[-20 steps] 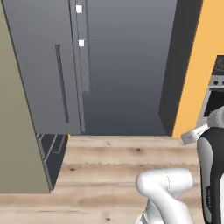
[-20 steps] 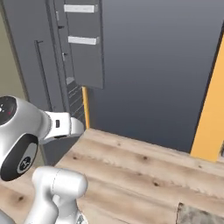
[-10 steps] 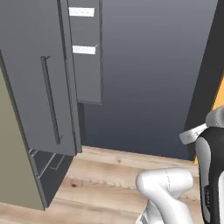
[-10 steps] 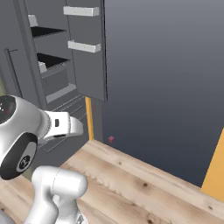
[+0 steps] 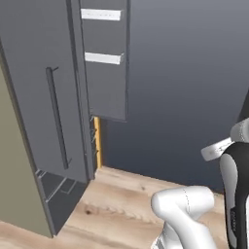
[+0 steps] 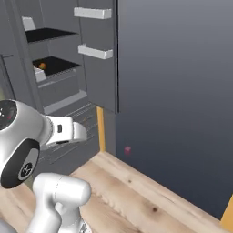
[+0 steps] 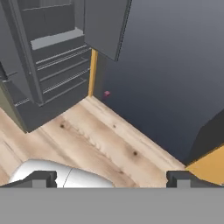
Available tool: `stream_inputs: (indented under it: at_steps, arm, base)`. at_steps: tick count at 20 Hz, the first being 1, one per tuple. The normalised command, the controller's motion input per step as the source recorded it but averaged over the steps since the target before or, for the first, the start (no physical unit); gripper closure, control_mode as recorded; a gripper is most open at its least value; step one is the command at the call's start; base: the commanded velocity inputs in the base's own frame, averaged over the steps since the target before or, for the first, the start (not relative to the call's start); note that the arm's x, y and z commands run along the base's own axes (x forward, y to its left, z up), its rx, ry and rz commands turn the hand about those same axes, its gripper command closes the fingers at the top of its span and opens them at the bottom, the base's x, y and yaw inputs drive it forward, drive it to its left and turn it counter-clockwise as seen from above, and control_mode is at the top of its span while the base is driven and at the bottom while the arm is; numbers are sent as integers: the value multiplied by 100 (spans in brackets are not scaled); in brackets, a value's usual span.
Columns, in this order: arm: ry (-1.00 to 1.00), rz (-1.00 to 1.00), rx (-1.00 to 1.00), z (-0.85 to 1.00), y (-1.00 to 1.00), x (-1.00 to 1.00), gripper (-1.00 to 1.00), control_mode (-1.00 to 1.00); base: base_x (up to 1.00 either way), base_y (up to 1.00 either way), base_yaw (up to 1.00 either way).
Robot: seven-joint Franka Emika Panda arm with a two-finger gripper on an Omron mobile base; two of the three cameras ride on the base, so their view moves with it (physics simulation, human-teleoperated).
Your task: Retrieve the kiwi and mango from the fridge and place them into the bowl on the dining table.
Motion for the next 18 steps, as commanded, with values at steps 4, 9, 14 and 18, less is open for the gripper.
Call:
stream_inputs:
  at_steps: [4, 9, 14, 18]
  arm:
    - [0, 0, 0, 0, 0, 0, -100, 100]
    - [0, 0, 0, 0, 0, 0, -100, 100]
    - [0, 0, 0, 0, 0, 0, -100, 100]
    - [0, 0, 0, 0, 0, 0, -100, 100]
  base:
    - [76, -38, 41]
    - [61, -55, 39]
    - [49, -25, 39]
    - [48, -16, 42]
